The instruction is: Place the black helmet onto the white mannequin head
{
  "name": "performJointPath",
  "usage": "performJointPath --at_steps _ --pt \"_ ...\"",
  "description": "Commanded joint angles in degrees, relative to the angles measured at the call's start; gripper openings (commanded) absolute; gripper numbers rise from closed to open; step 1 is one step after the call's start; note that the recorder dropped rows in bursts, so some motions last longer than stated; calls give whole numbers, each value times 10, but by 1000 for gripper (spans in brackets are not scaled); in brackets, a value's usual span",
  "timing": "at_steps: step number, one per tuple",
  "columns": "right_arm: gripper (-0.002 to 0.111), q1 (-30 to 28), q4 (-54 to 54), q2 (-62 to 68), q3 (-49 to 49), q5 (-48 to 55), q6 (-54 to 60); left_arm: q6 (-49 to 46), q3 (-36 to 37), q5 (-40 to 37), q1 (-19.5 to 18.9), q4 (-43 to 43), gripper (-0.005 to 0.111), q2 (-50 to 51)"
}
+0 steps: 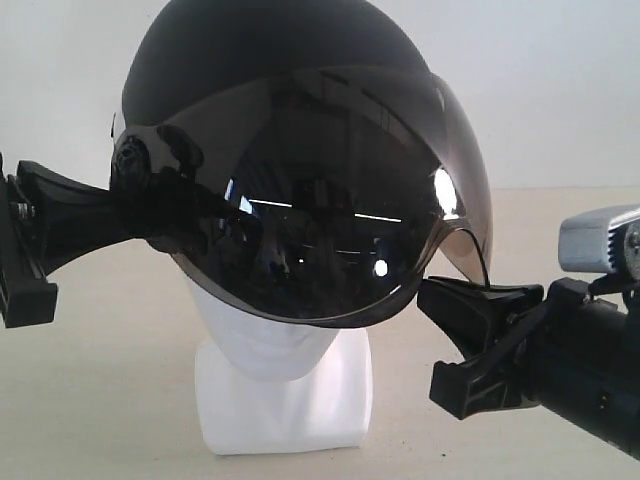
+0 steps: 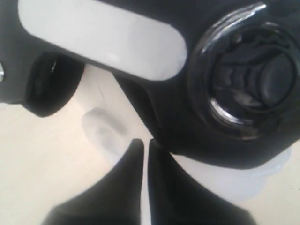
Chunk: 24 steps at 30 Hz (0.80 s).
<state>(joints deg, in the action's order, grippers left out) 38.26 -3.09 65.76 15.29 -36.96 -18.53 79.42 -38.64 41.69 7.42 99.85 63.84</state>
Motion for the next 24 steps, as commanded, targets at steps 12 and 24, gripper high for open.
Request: performJointPath --at_steps 12,24 --pt "0 2 -4 -5 3 62 4 45 7 10 -47 1 4 -2" --pt "0 -1 213 -5 -10 127 168 79 30 20 -77 1 4 -105"
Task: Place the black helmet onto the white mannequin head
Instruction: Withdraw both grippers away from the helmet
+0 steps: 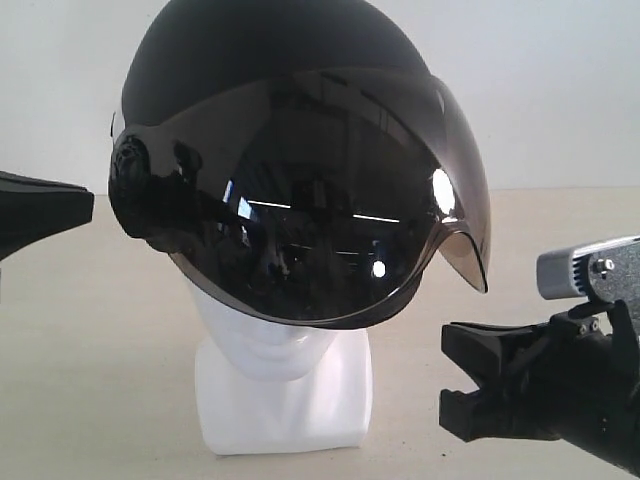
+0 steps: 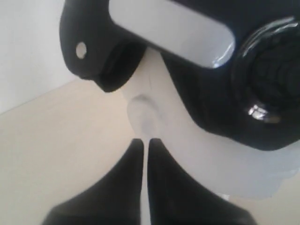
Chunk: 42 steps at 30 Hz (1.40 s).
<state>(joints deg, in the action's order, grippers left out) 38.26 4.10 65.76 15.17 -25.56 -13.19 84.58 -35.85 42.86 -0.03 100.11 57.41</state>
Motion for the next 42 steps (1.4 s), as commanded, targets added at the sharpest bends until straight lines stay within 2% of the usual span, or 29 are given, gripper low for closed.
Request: performJointPath --at_steps 1,5,7,9,11,16,19,22,29,30,36,42 --pt "0 -1 187 -5 -10 13 152 28 2 12 -2 -2 4 -50" --pt "0 -1 365 -5 -10 -13 325 39 2 25 -2 -2 4 -89" --pt "0 -2 393 -5 -5 -32 362 47 2 51 -2 -2 4 -97" --pt "0 -22 389 -5 14 -10 377 50 2 84 -2 -2 4 -97" --pt "0 -55 389 -5 35 23 393 59 2 92 -2 -2 4 -97" --pt "0 -182 352 -23 94 117 418 58 -2 118 -2 -2 4 -100" --pt "0 -267 294 -41 149 237 418 58 -17 140 1 -2 4 -106" --pt "0 -313 276 -44 223 378 442 58 -29 159 1 -20 4 -106" --pt "0 -320 444 -31 372 579 658 50 -31 165 1 -26 4 -72" --pt "0 -320 447 -9 405 615 666 39 -31 172 1 -36 4 -61" --pt "0 -320 455 73 474 661 697 28 -31 182 1 -47 4 -47" --pt "0 -320 495 99 549 764 723 23 -31 164 1 -46 4 -29"
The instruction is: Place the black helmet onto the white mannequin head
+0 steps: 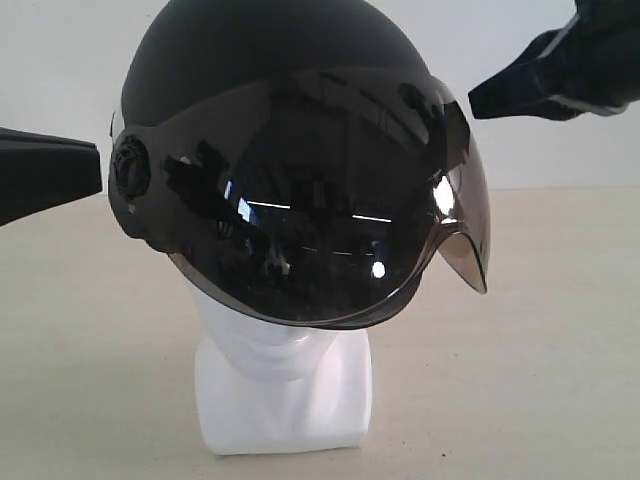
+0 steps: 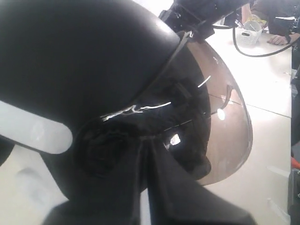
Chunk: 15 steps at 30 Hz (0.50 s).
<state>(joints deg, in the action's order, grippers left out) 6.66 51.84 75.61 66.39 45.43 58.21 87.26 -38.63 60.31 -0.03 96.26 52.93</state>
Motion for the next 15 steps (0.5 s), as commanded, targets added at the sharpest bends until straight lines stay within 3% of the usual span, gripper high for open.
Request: performJointPath --at_steps 1,9,15 --pt "0 -4 18 1 45 75 9 -5 -3 -14 1 -7 4 25" --pt "0 0 32 6 52 126 8 -22 -3 -25 1 -8 4 60" --pt "0 35 31 5 52 130 8 -30 -3 -44 1 -8 4 64"
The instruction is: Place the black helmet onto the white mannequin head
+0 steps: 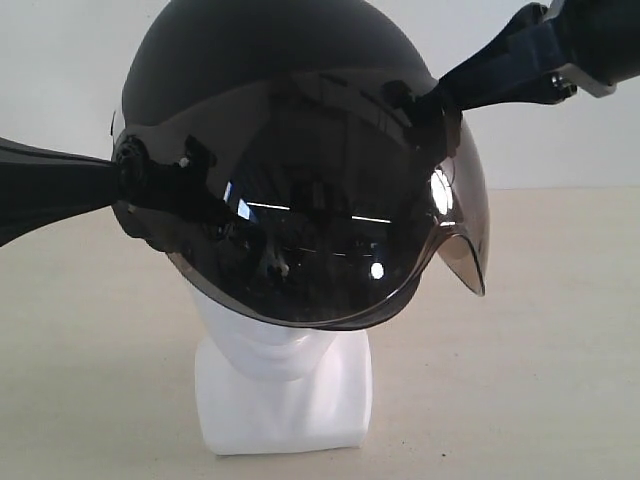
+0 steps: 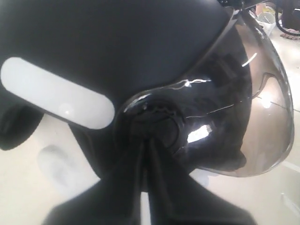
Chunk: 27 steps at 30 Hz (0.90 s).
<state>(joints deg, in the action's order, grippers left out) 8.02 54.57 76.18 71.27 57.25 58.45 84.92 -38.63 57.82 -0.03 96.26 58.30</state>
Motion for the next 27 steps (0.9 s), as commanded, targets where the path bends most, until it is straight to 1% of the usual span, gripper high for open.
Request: performJointPath --at_steps 1,13,17,21,23,27 --pt "0 26 4 0 4 12 6 -6 -3 -21 1 -8 4 11" --pt "0 80 3 -2 8 22 -4 -3 -3 -54 1 12 4 11" --pt "0 80 -14 -2 49 50 -46 -3 -3 -69 1 4 4 11" --pt "0 80 -43 -2 50 54 -75 -6 -3 -70 1 1 4 11" --pt "0 80 -43 -2 50 68 -76 -6 -3 -84 1 -1 4 11" --pt "0 80 -43 -2 50 92 -90 -14 -5 -78 1 -10 4 41"
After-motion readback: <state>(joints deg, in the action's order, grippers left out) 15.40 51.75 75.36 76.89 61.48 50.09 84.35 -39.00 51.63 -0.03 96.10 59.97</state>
